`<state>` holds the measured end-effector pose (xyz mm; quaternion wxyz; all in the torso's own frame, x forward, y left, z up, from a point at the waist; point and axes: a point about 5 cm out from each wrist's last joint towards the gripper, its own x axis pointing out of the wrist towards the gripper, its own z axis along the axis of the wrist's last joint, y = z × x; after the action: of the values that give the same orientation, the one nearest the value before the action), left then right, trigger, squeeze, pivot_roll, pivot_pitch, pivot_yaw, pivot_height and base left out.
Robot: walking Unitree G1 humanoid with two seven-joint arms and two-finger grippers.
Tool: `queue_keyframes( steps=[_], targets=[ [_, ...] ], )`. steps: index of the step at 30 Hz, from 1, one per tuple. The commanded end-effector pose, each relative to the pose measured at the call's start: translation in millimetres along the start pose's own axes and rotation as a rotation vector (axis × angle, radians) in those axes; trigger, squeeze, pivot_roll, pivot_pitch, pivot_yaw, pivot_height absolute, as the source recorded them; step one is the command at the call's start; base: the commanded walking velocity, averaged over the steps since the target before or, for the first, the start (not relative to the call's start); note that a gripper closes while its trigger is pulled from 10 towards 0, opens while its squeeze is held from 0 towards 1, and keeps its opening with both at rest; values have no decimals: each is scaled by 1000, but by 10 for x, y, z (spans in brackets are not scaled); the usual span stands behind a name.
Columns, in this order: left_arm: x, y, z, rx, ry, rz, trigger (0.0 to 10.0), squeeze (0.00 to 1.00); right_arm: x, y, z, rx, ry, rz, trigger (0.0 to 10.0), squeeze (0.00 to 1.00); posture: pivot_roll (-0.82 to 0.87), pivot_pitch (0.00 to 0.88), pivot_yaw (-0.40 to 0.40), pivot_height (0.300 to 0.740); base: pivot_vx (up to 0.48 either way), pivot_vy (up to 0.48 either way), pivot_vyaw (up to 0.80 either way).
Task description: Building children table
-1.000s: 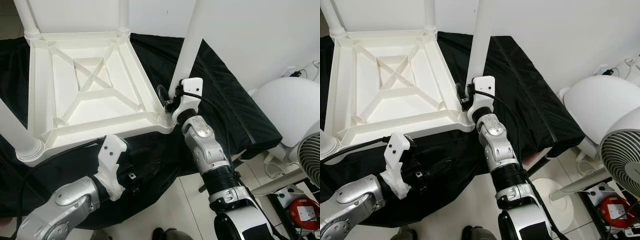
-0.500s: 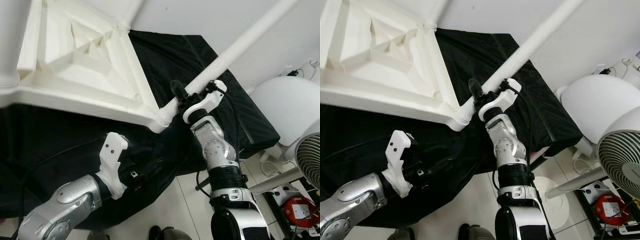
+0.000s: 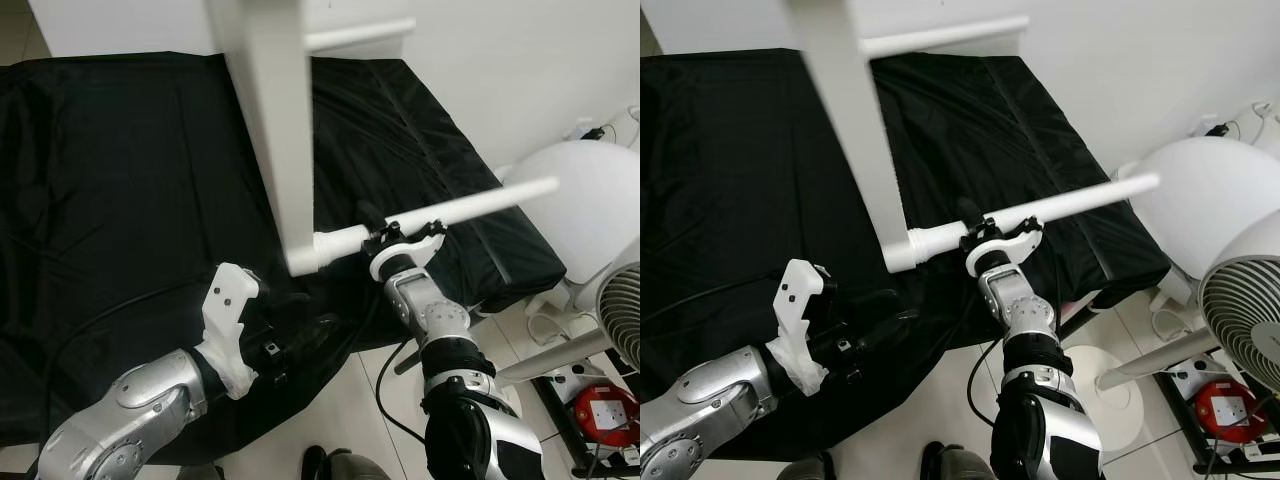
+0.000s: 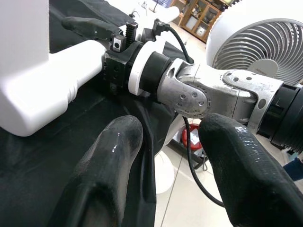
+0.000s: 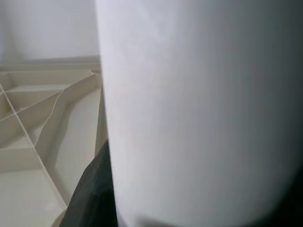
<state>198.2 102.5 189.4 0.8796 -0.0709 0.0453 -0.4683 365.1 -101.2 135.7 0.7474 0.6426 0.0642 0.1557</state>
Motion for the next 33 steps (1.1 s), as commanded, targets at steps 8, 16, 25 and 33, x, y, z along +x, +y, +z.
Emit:
queue_keyframes(
  steps=[8,16,25,33],
  targets=[
    [20,-44,-1,-9,10,-27,10000,0,-84,-26,-463,100,199,56,10000,0,99,188,-116,740,0,0,0],
    [17,-41,0,-12,11,-24,10000,0,-320,-199,-355,171,143,59,10000,1000,95,194,-112,740,0,0,0],
    [3,-37,-1,-18,20,-27,10000,0,-709,-334,-160,219,105,57,10000,0,89,203,-108,740,0,0,0],
    [-26,-20,7,-14,27,-18,10000,0,-1173,-401,-43,214,97,27,10000,0,91,212,-105,740,0,0,0]
  ],
)
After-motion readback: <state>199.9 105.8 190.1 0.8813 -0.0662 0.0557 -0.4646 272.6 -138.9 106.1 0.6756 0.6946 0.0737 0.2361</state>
